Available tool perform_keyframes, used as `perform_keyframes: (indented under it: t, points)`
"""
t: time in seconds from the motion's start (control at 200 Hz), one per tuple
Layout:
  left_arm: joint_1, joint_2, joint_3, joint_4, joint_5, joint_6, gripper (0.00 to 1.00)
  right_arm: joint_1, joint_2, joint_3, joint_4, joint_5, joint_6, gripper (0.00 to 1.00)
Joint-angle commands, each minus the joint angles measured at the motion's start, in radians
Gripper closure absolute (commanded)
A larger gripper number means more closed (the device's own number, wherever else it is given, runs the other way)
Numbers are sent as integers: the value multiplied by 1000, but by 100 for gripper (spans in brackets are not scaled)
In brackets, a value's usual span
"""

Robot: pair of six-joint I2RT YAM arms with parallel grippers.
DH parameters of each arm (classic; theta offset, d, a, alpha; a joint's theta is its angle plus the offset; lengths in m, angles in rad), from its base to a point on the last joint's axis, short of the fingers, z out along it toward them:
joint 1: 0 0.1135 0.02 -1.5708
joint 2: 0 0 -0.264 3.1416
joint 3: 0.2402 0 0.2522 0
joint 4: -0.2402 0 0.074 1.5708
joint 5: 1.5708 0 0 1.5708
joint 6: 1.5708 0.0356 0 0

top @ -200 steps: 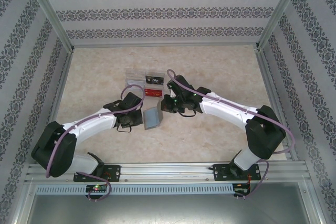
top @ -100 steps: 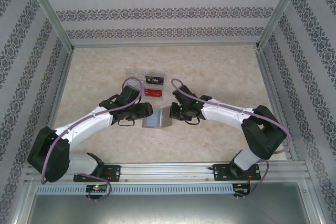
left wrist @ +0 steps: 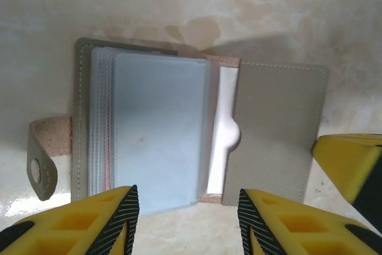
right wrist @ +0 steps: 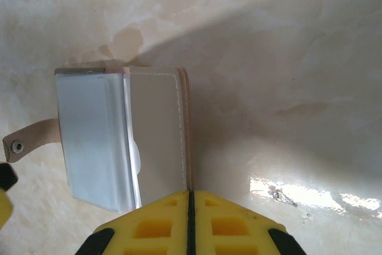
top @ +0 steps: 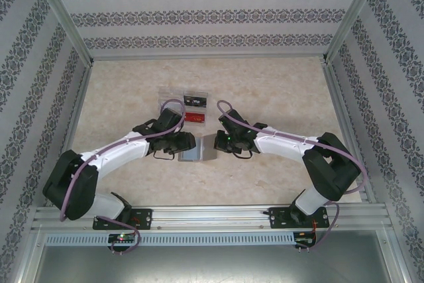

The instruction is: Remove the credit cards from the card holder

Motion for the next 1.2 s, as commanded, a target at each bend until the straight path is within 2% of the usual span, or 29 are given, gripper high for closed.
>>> perform_keyframes:
  t: [0.0, 0.41, 1.034, 1.194]
  points:
    - [-10, 30, 27, 10, -16, 35, 52, -9, 10, 3, 10, -14, -9, 100]
    - [-11, 143, 21, 39, -25, 44, 52, -9, 8, 9, -3, -23, -20, 100]
    - [-31, 142, 44, 204, 197, 30, 53, -12, 14, 13, -4, -26, -22, 100]
    - [-67, 164, 84, 234, 254, 33, 57, -16, 12, 10, -8, -22, -22, 100]
